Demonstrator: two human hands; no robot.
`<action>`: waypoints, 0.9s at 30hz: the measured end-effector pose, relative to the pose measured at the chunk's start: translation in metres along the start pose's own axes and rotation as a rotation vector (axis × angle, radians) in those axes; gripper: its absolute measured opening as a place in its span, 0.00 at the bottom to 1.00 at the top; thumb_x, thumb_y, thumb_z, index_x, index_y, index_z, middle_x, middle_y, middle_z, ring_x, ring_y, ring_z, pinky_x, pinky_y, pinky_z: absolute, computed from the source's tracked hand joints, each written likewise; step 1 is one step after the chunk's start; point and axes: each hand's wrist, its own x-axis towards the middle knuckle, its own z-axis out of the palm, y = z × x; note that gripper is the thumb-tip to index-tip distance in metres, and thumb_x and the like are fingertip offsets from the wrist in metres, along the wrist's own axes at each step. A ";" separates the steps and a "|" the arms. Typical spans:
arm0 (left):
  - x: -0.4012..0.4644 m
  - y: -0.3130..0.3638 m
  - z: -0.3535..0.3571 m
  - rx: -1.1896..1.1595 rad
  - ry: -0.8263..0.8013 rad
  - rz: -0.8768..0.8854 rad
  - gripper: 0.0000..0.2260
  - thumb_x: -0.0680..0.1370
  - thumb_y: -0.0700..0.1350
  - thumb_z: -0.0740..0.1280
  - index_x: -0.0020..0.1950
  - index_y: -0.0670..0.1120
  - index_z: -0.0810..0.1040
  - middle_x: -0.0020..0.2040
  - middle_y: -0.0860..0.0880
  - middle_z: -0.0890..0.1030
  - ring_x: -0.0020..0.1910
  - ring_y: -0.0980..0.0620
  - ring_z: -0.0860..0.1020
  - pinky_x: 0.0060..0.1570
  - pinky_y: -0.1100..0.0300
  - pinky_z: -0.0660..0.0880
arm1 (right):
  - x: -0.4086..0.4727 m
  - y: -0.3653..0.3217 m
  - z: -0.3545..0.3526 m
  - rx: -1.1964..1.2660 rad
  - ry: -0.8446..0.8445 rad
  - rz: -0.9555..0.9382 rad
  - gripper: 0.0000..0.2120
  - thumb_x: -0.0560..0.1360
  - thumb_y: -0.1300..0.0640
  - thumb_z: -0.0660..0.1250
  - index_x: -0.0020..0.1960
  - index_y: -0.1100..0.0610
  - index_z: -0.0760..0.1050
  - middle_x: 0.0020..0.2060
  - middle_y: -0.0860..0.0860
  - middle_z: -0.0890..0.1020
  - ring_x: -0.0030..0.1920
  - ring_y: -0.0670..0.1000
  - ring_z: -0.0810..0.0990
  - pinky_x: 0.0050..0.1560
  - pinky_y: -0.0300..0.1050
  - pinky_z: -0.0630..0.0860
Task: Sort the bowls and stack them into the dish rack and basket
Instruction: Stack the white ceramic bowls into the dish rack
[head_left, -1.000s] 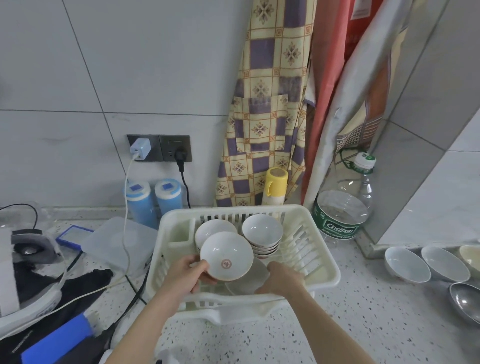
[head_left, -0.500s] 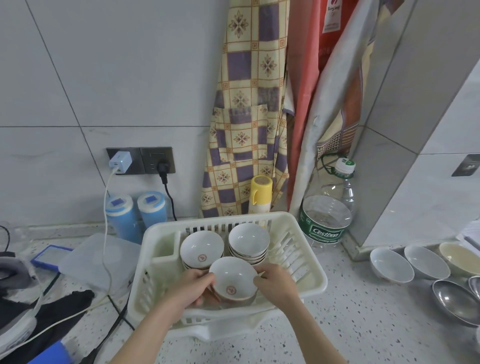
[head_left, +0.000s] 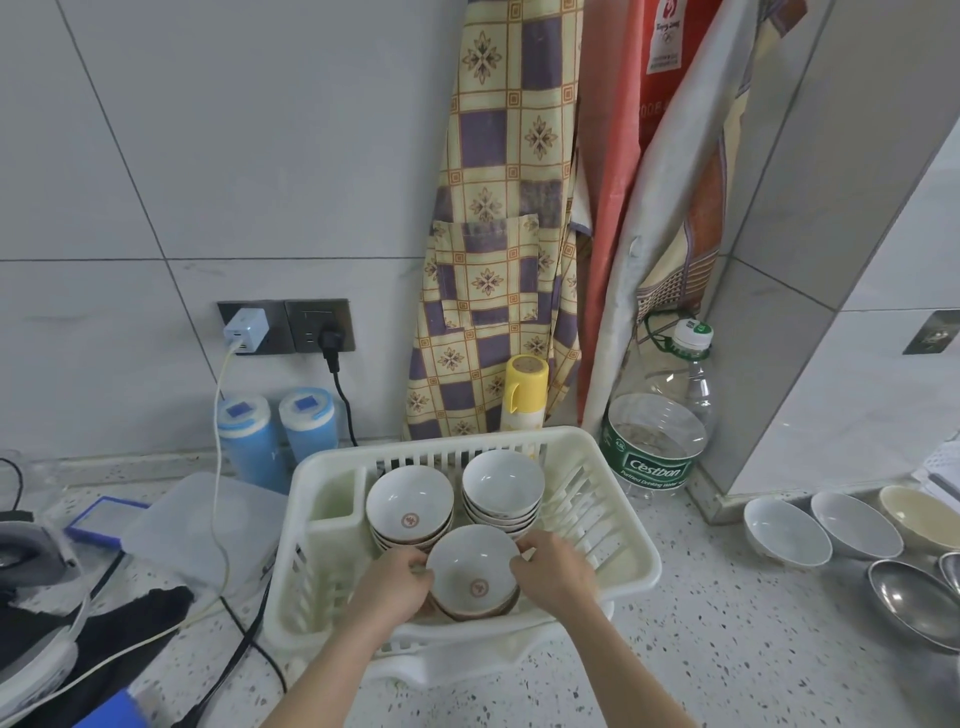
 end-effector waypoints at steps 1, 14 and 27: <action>-0.001 -0.001 0.001 0.020 -0.004 -0.007 0.05 0.77 0.47 0.64 0.46 0.57 0.78 0.39 0.55 0.82 0.40 0.56 0.80 0.38 0.62 0.73 | 0.000 0.000 0.000 -0.011 -0.001 0.006 0.15 0.71 0.52 0.60 0.55 0.43 0.77 0.44 0.45 0.82 0.42 0.50 0.77 0.34 0.40 0.67; -0.006 0.002 0.008 0.258 -0.046 -0.007 0.11 0.72 0.52 0.62 0.53 0.55 0.77 0.47 0.53 0.80 0.49 0.49 0.80 0.41 0.59 0.71 | 0.004 0.003 0.008 -0.161 -0.033 0.017 0.07 0.76 0.48 0.62 0.47 0.45 0.78 0.44 0.46 0.81 0.42 0.50 0.77 0.40 0.41 0.71; -0.004 -0.002 0.010 0.230 -0.022 0.023 0.07 0.73 0.48 0.60 0.34 0.53 0.68 0.36 0.54 0.75 0.41 0.50 0.76 0.38 0.58 0.68 | 0.061 -0.017 -0.015 0.874 -0.191 0.396 0.14 0.76 0.49 0.66 0.51 0.60 0.72 0.29 0.56 0.71 0.18 0.48 0.67 0.17 0.32 0.61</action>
